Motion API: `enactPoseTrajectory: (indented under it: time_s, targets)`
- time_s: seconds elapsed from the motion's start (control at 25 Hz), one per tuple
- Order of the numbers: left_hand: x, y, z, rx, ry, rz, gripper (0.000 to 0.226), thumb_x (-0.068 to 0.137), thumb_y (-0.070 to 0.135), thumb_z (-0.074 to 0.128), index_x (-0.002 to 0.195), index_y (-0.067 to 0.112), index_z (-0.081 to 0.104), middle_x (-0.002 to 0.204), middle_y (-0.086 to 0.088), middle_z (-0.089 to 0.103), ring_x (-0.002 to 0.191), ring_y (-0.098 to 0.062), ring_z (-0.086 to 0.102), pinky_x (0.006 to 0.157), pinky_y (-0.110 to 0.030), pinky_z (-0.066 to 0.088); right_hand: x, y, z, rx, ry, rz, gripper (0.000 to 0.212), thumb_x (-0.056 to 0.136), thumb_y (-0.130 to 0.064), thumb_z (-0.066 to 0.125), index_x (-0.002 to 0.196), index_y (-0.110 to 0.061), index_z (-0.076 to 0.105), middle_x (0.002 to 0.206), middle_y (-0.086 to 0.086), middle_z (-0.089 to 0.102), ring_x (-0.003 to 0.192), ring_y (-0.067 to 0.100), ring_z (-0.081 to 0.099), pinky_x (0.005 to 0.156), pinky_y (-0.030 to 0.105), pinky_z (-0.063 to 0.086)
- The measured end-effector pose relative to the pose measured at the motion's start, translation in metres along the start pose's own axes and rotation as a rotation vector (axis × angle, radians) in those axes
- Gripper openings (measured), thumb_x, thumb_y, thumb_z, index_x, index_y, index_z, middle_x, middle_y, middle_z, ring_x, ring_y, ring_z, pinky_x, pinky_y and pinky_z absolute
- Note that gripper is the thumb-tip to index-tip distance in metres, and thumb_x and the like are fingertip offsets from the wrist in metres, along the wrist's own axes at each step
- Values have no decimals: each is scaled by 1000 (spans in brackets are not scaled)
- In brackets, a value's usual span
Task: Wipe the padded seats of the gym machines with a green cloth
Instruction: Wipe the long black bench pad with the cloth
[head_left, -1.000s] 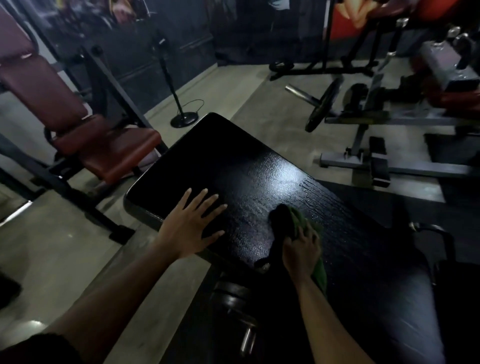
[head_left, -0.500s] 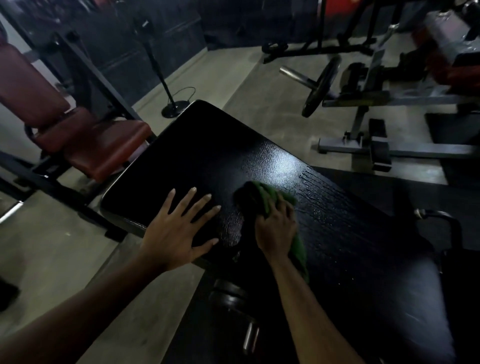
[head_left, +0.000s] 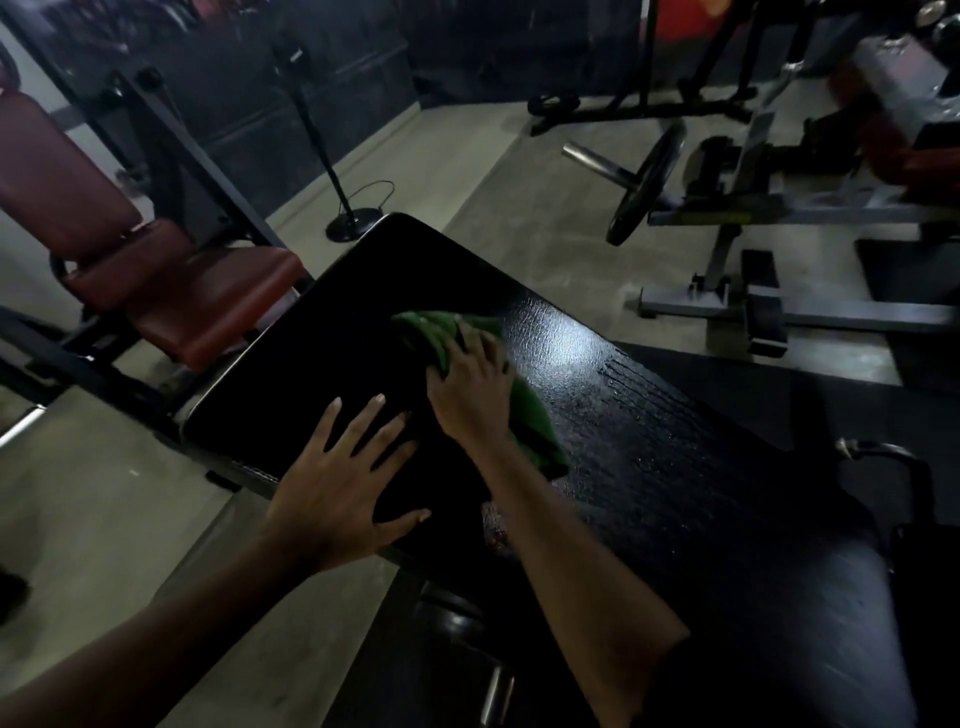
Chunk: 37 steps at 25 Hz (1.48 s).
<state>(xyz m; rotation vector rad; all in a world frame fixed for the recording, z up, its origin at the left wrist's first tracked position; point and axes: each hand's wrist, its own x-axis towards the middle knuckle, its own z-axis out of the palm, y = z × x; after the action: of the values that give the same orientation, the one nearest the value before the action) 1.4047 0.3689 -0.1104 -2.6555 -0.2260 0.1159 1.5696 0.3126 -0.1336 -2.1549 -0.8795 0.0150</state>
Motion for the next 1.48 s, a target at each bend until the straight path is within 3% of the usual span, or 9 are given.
enactPoseTrajectory:
  time_s: [0.2,0.52,0.64,0.76,0.88,1.04,1.28,1.36,1.48]
  targets:
    - [0,0,5,9,64,7,73,87,72,14,140,28,39,146,-4,43,138,-28,30,109,-56,22,64,95,-14,-17,51,328,54,86,-24,47,139,-17,39,150,4,33,136,29,25,108,48,23]
    - [-2,0,-2,-1,-2,-21,75,86,73,14,139,28,42,145,-3,45,137,-30,36,109,-57,24,4,174,-49,-46,82,778,56,89,-28,46,140,-8,36,147,15,36,131,34,32,105,42,27]
    - [-2,0,-6,1,-49,-28,75,87,73,11,140,28,40,147,-2,43,138,-30,34,110,-56,22,-24,101,-26,-75,33,608,62,89,-36,48,141,-8,31,146,19,35,132,35,32,108,45,24]
    - [-7,4,-12,-57,-43,-43,75,88,71,9,141,27,38,148,-4,40,141,-28,29,112,-56,18,-89,32,-8,-13,18,355,63,88,-37,47,146,-26,24,157,6,14,141,28,15,114,44,10]
    - [-5,38,-17,-172,12,-48,70,92,63,10,139,22,42,145,-7,44,138,-29,34,112,-55,21,-138,53,-13,-1,53,289,65,78,-33,44,142,-37,31,156,-1,20,141,23,18,113,36,8]
    - [27,99,-11,-125,-18,149,60,88,58,29,133,22,46,136,-9,55,130,-30,47,106,-51,21,-175,137,-24,-59,184,457,63,66,-31,40,127,-21,54,132,14,56,117,35,53,101,39,37]
    - [40,119,6,-58,-64,153,68,87,60,25,132,19,53,139,-12,52,131,-33,46,106,-55,22,-202,226,-59,-99,41,1006,54,89,-26,51,139,-10,39,147,14,35,132,34,30,104,43,28]
    - [42,119,7,-51,-54,163,68,85,58,28,134,18,51,140,-12,50,132,-33,44,107,-56,22,-183,191,-46,-144,90,884,55,83,-28,48,136,-13,43,139,19,44,123,37,40,100,45,33]
    - [44,118,9,-32,-85,181,64,83,52,32,128,13,57,137,-15,53,134,-34,40,107,-57,20,-159,114,-19,-140,147,448,68,68,-39,32,134,-32,43,136,12,50,117,32,42,100,42,34]
